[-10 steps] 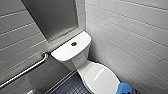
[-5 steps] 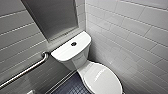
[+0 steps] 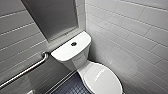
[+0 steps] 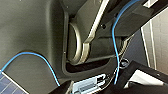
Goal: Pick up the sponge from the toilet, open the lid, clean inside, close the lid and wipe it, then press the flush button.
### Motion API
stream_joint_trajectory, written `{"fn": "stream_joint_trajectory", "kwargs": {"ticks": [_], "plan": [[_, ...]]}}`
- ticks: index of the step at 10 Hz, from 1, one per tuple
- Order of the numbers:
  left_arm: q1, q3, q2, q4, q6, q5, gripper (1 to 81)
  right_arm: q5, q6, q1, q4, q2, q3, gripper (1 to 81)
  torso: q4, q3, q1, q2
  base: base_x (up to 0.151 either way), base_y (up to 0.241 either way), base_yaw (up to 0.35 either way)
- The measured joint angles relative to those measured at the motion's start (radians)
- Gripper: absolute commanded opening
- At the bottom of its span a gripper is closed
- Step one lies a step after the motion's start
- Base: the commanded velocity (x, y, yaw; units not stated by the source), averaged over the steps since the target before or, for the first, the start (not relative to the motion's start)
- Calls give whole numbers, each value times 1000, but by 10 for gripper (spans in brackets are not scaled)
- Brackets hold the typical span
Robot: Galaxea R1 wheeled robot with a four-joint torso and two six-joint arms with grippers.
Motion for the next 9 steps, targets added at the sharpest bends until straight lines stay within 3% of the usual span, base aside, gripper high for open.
{"fn": "stream_joint_trajectory", "kwargs": {"ticks": [3, 9], "plan": [[0, 0, 0, 0, 0, 0, 811, -68, -57, 103, -4, -50, 65, 10, 0, 0, 0, 0, 0, 0, 0], [-2, 0, 0, 0, 0, -4, 811, -334, -104, 470, -51, 134, -59, 10, 0, 0, 0, 0, 0, 0, 0]]}}
